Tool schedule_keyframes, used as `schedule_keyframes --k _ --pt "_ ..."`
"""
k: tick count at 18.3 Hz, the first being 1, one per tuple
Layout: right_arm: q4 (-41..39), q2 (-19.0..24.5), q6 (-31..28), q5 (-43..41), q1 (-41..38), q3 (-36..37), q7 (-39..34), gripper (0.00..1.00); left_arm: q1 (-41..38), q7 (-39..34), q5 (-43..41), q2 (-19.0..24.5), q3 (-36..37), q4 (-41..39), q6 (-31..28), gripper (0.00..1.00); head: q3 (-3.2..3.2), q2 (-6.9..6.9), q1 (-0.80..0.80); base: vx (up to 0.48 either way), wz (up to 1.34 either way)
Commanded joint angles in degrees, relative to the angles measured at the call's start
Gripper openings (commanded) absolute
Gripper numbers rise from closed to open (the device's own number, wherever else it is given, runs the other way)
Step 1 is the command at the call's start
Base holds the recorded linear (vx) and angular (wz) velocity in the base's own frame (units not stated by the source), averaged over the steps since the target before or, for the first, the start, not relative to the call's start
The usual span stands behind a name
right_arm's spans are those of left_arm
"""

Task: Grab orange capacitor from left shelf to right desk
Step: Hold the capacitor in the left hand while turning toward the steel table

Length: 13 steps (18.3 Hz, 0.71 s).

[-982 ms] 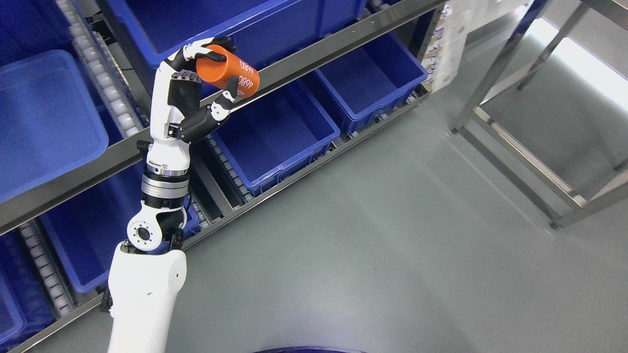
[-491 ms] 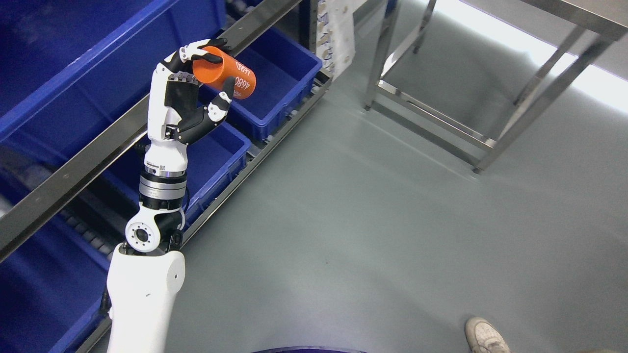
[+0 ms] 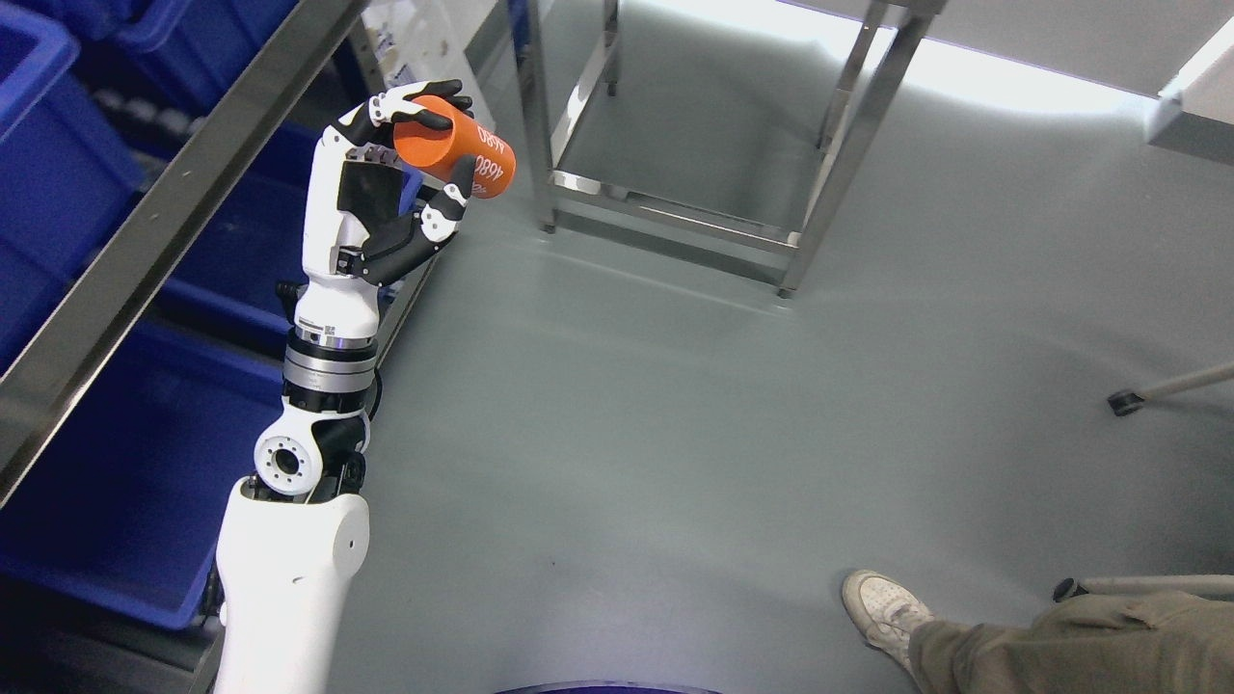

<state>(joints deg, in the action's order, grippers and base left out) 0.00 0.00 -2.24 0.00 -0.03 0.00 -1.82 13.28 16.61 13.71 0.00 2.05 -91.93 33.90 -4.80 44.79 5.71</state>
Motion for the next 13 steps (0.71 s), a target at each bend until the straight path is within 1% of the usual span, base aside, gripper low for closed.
schedule_keyframes --k 1,6,13 --pt "-1.3 -1.0 0.0 0.0 -1.9 0.6 0.1 1.0 1.7 0.0 0.0 1.0 0.7 0.2 -0.2 0.02 0.0 0.0 0.0 0.261 -0.64" --pt "-1.3 -1.0 0.0 0.0 -1.9 0.6 0.1 1.0 2.3 0.0 0.0 1.0 0.7 0.2 -0.2 0.02 0.0 0.0 0.0 0.283 -0.5" --pt "-1.3 -1.0 0.0 0.0 -1.9 0.6 0.1 1.0 3.4 -0.3 -0.1 1.0 0.1 0.3 -0.2 0.02 0.0 0.0 0.0 0.351 -0.27"
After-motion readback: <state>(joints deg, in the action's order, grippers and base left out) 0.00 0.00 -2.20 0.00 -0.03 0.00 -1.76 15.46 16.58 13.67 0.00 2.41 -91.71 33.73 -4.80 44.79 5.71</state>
